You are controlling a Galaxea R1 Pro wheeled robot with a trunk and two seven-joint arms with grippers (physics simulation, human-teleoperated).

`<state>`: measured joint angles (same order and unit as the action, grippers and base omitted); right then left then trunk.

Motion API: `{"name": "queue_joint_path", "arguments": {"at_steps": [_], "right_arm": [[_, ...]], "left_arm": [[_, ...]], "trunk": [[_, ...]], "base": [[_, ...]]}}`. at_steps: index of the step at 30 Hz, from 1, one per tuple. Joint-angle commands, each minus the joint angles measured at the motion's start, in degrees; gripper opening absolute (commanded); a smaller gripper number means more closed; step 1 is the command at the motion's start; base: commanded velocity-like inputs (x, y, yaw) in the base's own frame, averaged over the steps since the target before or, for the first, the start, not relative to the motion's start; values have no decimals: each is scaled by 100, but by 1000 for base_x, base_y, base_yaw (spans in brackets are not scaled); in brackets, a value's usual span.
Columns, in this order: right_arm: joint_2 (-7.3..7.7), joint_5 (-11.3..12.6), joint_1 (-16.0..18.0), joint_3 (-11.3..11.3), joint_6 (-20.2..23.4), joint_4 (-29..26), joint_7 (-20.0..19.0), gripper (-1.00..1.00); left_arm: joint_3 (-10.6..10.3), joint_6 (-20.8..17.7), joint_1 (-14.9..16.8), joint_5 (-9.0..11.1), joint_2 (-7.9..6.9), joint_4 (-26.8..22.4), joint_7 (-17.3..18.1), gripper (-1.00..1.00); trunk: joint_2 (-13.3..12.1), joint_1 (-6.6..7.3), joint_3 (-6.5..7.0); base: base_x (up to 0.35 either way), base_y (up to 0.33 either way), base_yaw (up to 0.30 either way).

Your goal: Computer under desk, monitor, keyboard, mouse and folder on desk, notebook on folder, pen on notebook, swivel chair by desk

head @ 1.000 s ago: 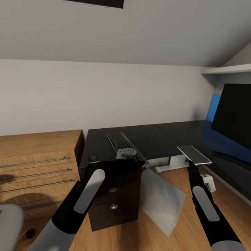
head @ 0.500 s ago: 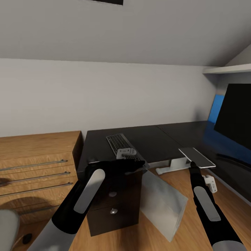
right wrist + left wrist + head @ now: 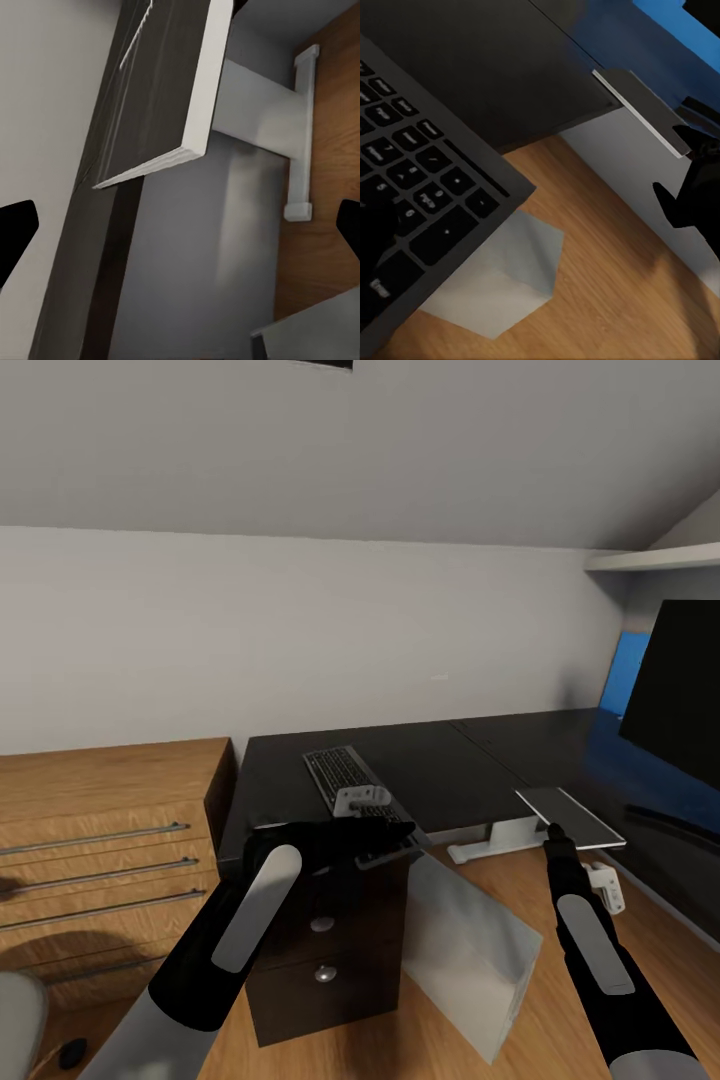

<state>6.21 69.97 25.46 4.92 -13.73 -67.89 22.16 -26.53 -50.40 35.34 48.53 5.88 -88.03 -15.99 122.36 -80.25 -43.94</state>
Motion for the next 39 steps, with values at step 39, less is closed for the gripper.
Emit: {"name": "queue_joint_path", "arguments": {"at_steps": [39], "right_arm": [[126,51,3,404,-50,-5,7,100]], "left_arm": [[-4,-14,5,60,1,5,-60,100]], "trunk": [[3,0,-6]], "base": [[5,0,0]]}}
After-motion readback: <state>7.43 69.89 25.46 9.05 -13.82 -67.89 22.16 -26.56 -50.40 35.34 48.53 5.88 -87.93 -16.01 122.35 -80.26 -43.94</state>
